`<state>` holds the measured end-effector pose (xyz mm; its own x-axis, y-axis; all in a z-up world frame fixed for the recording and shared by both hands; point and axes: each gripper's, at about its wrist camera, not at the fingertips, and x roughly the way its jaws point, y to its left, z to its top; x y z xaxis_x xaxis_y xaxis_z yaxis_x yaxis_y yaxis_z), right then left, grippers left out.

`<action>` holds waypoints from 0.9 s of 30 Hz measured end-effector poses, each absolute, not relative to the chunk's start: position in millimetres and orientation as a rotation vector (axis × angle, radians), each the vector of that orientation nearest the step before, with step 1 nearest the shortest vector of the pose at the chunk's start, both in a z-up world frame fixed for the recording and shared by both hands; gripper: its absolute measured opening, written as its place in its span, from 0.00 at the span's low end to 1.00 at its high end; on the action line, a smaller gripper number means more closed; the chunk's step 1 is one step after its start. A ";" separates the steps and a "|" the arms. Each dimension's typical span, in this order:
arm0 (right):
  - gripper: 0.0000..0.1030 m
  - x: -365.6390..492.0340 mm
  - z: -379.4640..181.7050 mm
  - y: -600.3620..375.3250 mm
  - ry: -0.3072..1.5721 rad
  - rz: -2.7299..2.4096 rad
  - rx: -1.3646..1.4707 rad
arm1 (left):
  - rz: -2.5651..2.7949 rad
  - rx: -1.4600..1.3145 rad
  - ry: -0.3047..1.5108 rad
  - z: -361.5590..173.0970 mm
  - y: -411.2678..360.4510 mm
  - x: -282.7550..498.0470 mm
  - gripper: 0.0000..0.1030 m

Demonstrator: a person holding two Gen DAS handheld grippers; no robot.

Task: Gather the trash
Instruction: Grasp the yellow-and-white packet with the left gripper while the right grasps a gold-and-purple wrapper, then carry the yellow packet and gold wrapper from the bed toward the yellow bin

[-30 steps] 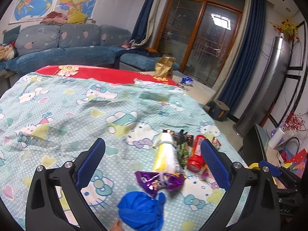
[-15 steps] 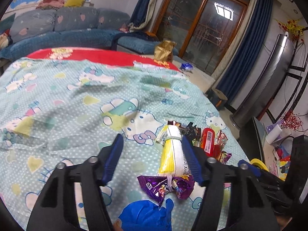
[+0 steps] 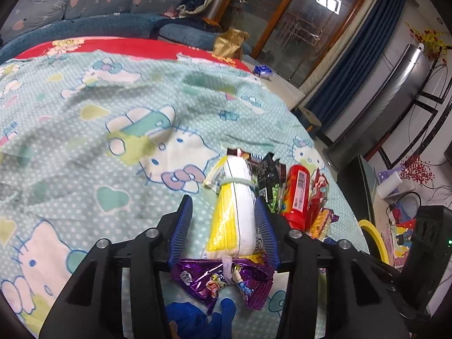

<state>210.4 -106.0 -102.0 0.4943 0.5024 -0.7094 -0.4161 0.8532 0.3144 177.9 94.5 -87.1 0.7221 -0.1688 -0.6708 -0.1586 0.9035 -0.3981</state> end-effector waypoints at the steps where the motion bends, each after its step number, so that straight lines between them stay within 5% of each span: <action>1: 0.08 209.2 -101.7 -106.9 0.893 0.560 0.103 | -0.011 -0.454 0.779 -89.0 92.5 179.3 0.41; 14: 0.04 196.5 -93.6 -126.7 0.888 0.577 0.107 | -0.044 -0.450 0.781 -91.9 79.8 180.4 0.28; 27: 0.04 191.4 -84.4 -142.8 0.870 0.593 0.099 | -0.020 -0.411 0.609 -44.9 78.9 148.4 0.27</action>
